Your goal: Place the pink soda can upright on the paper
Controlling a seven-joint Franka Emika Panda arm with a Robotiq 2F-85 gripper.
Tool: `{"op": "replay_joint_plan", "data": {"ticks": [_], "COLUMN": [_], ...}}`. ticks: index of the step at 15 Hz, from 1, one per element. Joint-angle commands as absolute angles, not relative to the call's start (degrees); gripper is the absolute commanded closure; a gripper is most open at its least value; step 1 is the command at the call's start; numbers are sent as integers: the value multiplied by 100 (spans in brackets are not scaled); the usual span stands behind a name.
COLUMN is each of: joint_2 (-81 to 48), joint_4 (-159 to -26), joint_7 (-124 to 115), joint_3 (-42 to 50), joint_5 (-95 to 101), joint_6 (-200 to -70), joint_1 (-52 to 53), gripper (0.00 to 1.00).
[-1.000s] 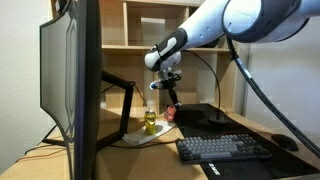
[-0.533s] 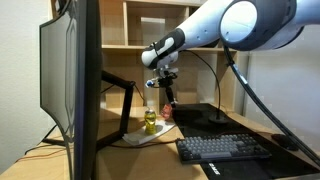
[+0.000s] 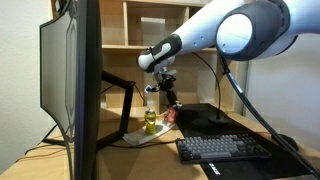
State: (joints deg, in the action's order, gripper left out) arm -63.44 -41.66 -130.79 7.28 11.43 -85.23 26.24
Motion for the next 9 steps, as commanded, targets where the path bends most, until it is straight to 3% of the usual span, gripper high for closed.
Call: {"op": "replay_joint_plan", "data": {"ticks": [1,2,5,6,9], "joint_2": [-6821,-6509,-6670,-6681,-6749], "joint_4": [-3210,-3857,-3534,-3511,-3339], "joint_7": [-13407,-13269,-13369,-13370,-13471], "joint_3": [583,688,666,666,645], "joint_5": [1052,1128,1122,1121,1013], "joint_6": [-8275,-8450,-8447,-8447,-8229], "joint_1": [2522,2630,2605,2597,2520], "gripper": [53,28,28,53,53]}}
